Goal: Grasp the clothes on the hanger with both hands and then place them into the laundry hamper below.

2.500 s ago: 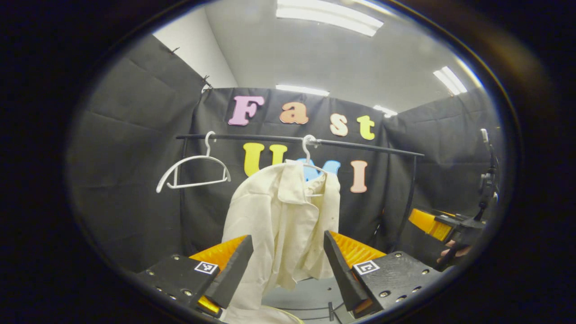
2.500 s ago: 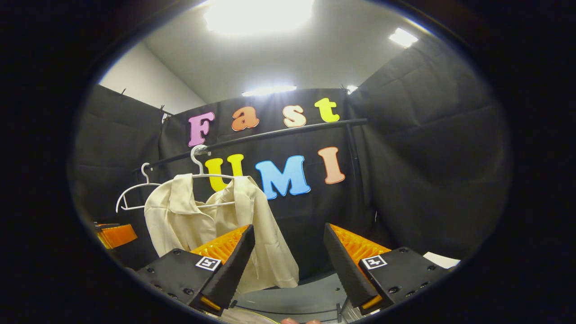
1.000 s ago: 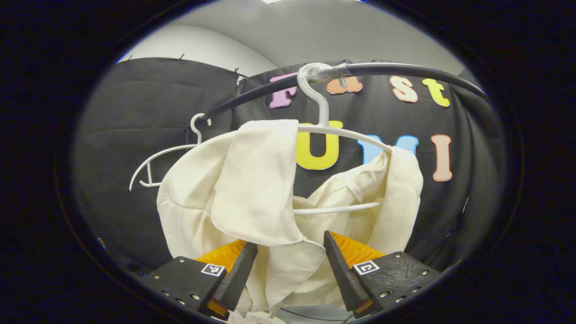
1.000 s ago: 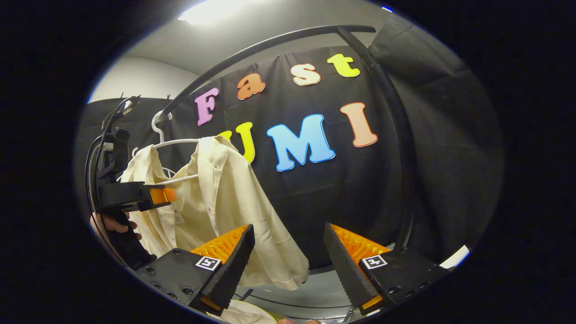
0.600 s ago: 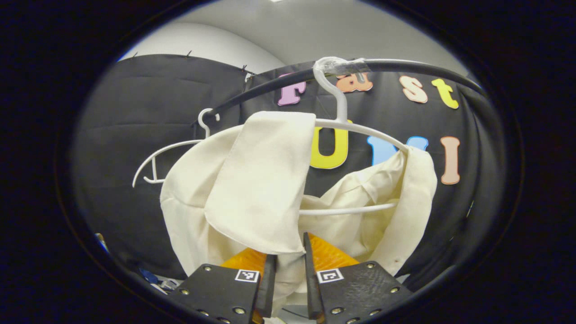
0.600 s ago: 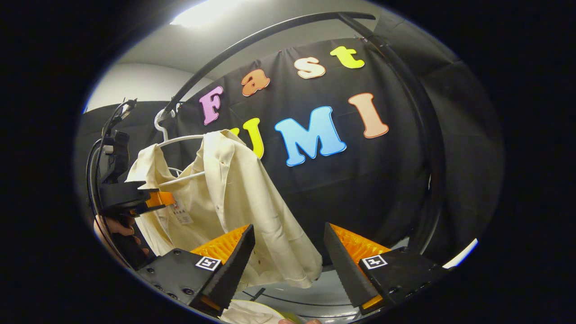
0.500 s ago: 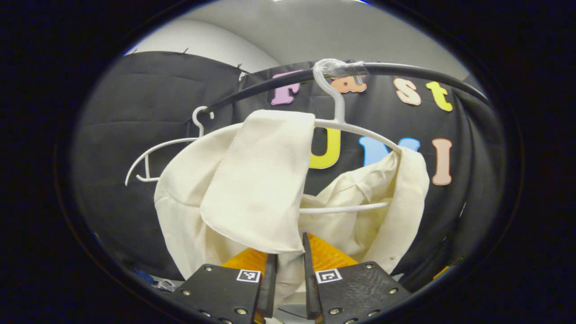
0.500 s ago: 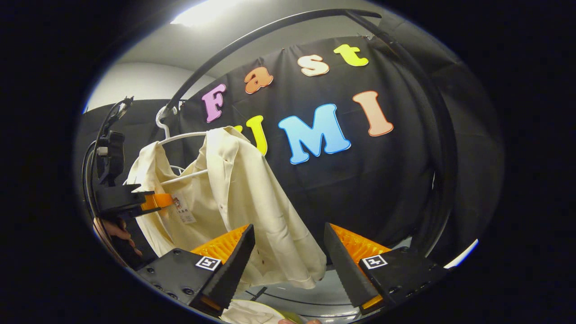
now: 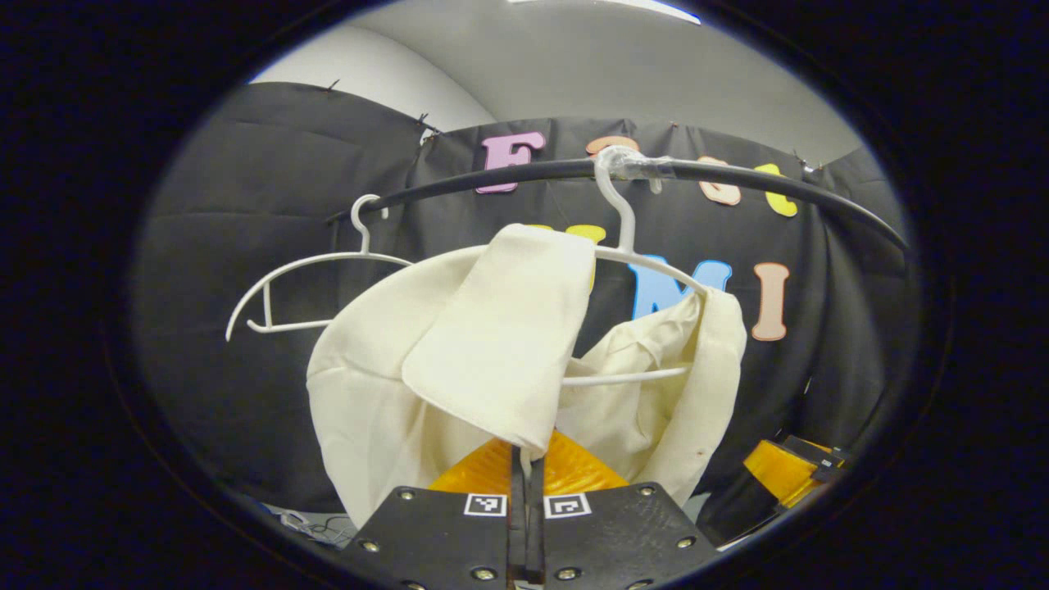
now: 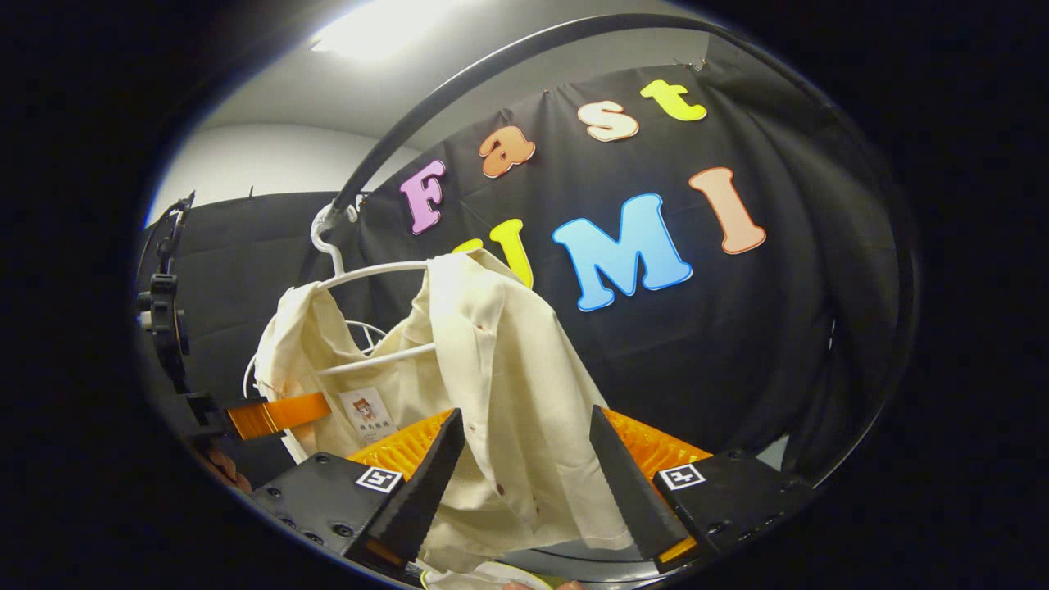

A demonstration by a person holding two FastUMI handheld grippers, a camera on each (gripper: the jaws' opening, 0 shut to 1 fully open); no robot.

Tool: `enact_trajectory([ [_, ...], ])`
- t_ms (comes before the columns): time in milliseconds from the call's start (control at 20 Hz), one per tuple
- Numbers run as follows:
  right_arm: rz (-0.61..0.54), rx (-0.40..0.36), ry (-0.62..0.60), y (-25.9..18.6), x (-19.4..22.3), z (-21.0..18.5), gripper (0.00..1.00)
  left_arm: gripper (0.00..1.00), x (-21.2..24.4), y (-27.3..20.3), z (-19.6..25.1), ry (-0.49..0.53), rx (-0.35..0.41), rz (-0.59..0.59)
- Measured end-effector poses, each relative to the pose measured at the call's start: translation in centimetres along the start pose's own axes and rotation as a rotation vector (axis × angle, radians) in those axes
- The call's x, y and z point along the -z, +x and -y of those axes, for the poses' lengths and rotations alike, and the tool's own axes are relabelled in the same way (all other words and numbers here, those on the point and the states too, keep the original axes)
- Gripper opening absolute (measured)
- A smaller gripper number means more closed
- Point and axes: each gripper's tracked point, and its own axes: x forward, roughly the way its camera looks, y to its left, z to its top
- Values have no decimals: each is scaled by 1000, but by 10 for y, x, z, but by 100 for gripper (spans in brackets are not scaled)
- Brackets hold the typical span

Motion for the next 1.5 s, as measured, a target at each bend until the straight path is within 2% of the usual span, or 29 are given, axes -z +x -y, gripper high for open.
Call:
enact_trajectory([
  [300,10,-39,-40,48,-6,-29,98,1,-4,-8,0,-34,22,5],
  [650,-5,23,-69,82,1,-25,96,1,-10,-15,-4,-12,16,13],
  [700,-1,36,-84,85,-1,-22,84,1,-10,-15,-6,-9,13,14],
  [750,3,47,-95,86,-3,-20,85,1,-10,-16,-6,-7,12,14],
  [800,7,55,-104,90,-4,-18,61,2,-10,-16,-6,-5,11,16],
  [850,12,73,-111,88,-3,-17,52,1,-11,-17,-7,-1,9,18],
  [900,21,90,-114,89,-4,-13,35,1,-12,-18,-8,5,6,21],
  [950,39,107,-109,86,-9,-10,29,1,-14,-19,-10,12,4,25],
  [1000,53,109,-94,80,-14,-10,13,1,-14,-21,-12,17,1,28],
  [1050,54,102,-74,86,-13,-11,5,1,-15,-23,-14,16,-1,31],
  [1150,40,87,-76,82,-13,-12,0,1,-18,-24,-20,15,-4,38],
  [1200,49,94,-95,80,-18,-8,1,2,-20,-25,-23,20,-7,43],
  [1500,154,186,-87,73,-51,13,1,1,-40,-34,-44,-6,-20,93],
])
